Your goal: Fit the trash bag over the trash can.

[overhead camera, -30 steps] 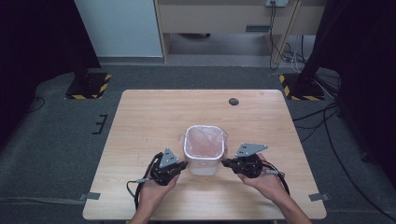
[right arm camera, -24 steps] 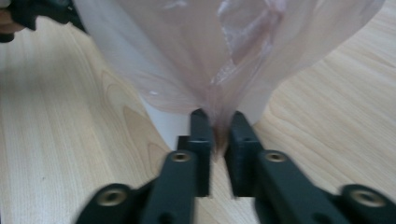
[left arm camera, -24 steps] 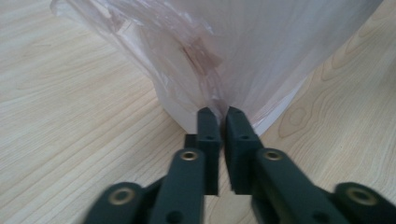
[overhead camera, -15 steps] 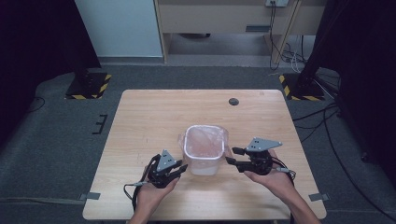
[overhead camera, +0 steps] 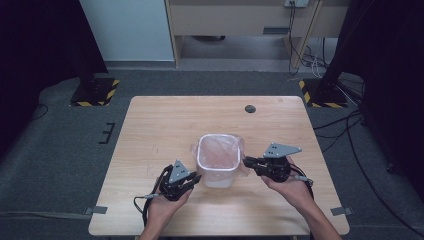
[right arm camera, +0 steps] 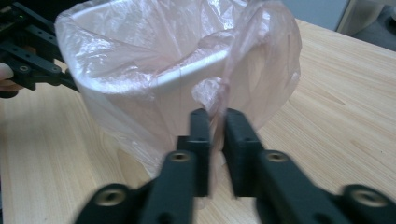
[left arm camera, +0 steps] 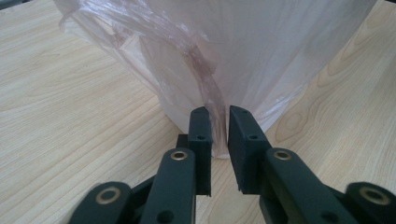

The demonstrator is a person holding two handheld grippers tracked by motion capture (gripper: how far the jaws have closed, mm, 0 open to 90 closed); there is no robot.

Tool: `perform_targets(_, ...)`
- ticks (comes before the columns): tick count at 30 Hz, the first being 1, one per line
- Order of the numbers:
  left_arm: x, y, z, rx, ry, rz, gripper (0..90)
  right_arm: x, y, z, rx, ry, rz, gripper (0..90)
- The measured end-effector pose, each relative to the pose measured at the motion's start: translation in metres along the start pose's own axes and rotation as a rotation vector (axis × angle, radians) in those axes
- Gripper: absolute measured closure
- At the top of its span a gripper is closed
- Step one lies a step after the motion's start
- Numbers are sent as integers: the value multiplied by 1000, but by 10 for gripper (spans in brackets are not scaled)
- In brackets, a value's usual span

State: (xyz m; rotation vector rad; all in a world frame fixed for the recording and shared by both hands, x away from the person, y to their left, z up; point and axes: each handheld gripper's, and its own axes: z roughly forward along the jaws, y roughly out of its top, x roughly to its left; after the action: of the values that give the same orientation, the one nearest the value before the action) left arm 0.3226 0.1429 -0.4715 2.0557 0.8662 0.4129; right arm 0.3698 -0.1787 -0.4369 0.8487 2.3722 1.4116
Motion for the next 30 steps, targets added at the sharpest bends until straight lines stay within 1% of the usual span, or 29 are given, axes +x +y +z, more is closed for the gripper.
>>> perform_targets(1,0,0,0,0,0,0,802,0,0,1,9,-18,10,897)
perform_targets(4,-1,0,1,3,-5,2,816,-4,-2,8,40,-61,45,900)
perform_targets(7,0,0,0,1,-5,-4,820,-7,-6,17,79,-87,76,900)
perform_targets(12,1,-1,0,2,-4,-9,835,-9,-8,28,121,-91,108,900)
perform_targets(15,2,-1,0,-1,-10,-14,837,-10,-8,31,121,-86,108,900)
perform_targets(17,2,-1,-2,-6,-4,-14,814,-11,-8,28,119,-93,115,872)
perform_targets(20,4,-3,-7,-19,10,-23,743,-13,-7,19,85,-109,121,781)
perform_targets(22,5,-3,-10,-29,14,-29,726,-13,-5,11,57,-116,131,729)
perform_targets(25,5,-3,-16,-44,17,-28,707,-13,-3,0,12,-126,122,648)
perform_targets(28,4,0,-24,-63,28,-24,680,-13,0,-9,-32,-122,123,569)
perform_targets(30,5,2,-28,-83,30,-28,673,-12,2,-14,-57,-120,119,532)
